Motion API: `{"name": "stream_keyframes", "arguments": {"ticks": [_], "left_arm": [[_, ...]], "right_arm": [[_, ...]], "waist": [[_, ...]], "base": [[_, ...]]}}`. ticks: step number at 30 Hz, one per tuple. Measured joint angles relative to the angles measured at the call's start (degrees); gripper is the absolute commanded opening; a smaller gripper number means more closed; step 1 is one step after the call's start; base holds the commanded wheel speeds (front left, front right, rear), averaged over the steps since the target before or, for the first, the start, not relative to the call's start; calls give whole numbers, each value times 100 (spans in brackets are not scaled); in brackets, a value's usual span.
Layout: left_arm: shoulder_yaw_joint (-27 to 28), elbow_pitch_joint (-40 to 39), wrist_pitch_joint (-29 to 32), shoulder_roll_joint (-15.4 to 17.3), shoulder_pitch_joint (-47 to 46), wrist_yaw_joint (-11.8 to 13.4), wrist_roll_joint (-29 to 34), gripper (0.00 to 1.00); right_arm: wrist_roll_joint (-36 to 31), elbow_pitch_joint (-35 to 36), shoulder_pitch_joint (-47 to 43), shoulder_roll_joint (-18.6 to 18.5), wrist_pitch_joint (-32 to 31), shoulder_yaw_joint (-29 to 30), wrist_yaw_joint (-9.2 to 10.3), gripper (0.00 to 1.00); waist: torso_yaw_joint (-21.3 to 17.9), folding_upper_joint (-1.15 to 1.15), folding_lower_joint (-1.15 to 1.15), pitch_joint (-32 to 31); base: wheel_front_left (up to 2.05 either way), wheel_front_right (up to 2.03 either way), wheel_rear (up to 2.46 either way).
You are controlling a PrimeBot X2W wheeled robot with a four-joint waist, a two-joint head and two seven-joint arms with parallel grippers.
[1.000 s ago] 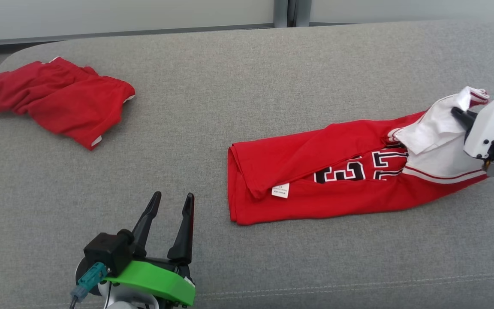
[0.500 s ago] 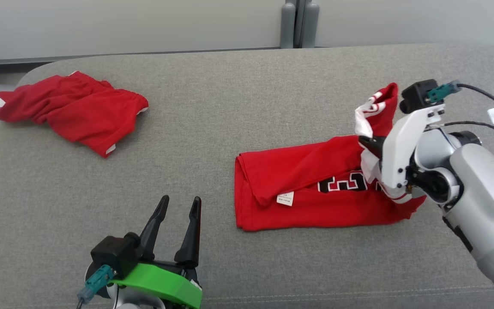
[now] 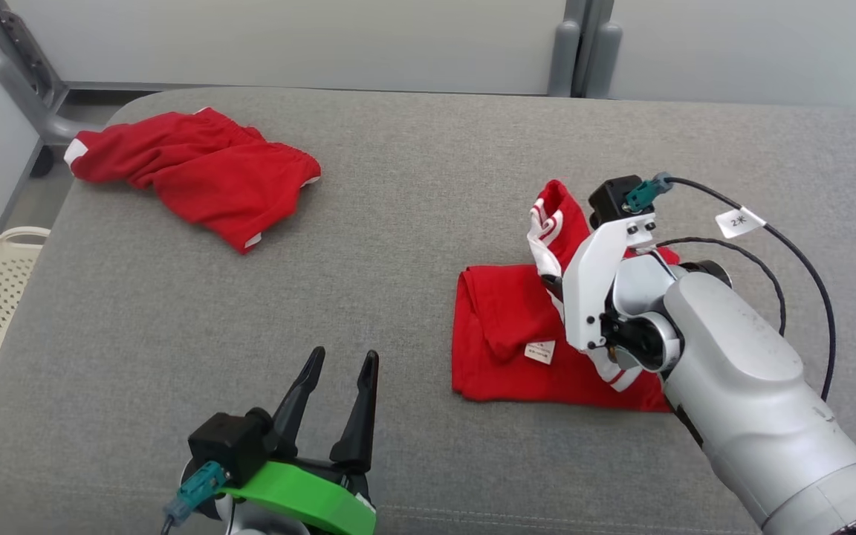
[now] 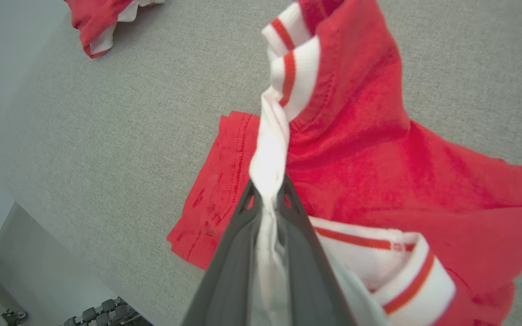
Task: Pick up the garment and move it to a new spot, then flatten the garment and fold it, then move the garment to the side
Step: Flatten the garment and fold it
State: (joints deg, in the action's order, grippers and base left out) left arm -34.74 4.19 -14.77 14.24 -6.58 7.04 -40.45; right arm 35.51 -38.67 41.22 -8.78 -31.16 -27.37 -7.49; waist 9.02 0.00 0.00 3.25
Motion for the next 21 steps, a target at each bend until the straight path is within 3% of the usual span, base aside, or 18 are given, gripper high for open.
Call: {"name": "stream_keyframes", "arguments": {"ticks": [9, 21], "left_arm": [[-46, 166, -2, -159, -29, -127, 53, 100], [-11, 309, -19, -298, -109, -235, 116, 100]], "right_arm": [[-397, -1043, 225, 389, 212, 269, 0, 0], [-651, -1908, 607, 583, 504, 383, 0, 0]], "waist": [[427, 0, 0, 62], [705, 0, 0, 181]], "base": [[0, 0, 0], [0, 0, 0]]}}
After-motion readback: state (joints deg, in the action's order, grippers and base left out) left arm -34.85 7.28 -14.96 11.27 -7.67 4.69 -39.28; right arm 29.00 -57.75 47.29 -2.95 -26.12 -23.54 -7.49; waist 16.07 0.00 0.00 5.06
